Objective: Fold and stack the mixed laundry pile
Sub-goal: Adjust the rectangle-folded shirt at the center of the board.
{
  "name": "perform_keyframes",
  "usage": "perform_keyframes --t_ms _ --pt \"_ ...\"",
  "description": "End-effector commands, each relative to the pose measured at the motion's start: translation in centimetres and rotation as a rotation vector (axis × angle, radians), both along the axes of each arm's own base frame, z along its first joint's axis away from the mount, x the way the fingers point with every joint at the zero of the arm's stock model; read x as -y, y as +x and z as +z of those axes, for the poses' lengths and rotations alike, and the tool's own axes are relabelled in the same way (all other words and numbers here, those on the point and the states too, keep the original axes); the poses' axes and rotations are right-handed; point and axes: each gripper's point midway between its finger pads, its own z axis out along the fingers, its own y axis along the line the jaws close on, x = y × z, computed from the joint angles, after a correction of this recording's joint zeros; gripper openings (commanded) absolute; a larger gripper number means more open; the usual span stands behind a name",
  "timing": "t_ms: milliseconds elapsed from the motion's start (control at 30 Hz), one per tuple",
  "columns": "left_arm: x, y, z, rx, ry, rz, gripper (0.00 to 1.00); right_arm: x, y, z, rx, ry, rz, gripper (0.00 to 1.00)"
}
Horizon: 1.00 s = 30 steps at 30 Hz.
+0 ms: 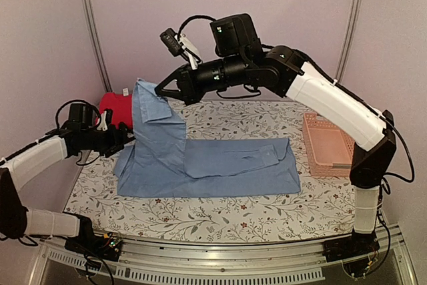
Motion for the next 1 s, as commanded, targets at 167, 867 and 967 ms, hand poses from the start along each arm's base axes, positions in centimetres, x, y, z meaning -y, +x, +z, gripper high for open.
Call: perform_keyframes --t_ms 167,867,967 --pt "1.3 -1.3 8.9 0.325 -0.07 -0.092 0.91 -4.6 -6.8 0.6 -0.106 0.145 0.325 0.0" --pt "7.1 -11.8 22.8 0.599 -0.257 -0.5 0.89 -3.1 -5.0 -7.2 -0.213 -0.011 0.296 0.0" --pt "7.5 -12.9 22.3 0.573 -0.245 -0.534 0.87 -2.5 -3.4 -7.4 -0.222 -0.008 0.275 0.0"
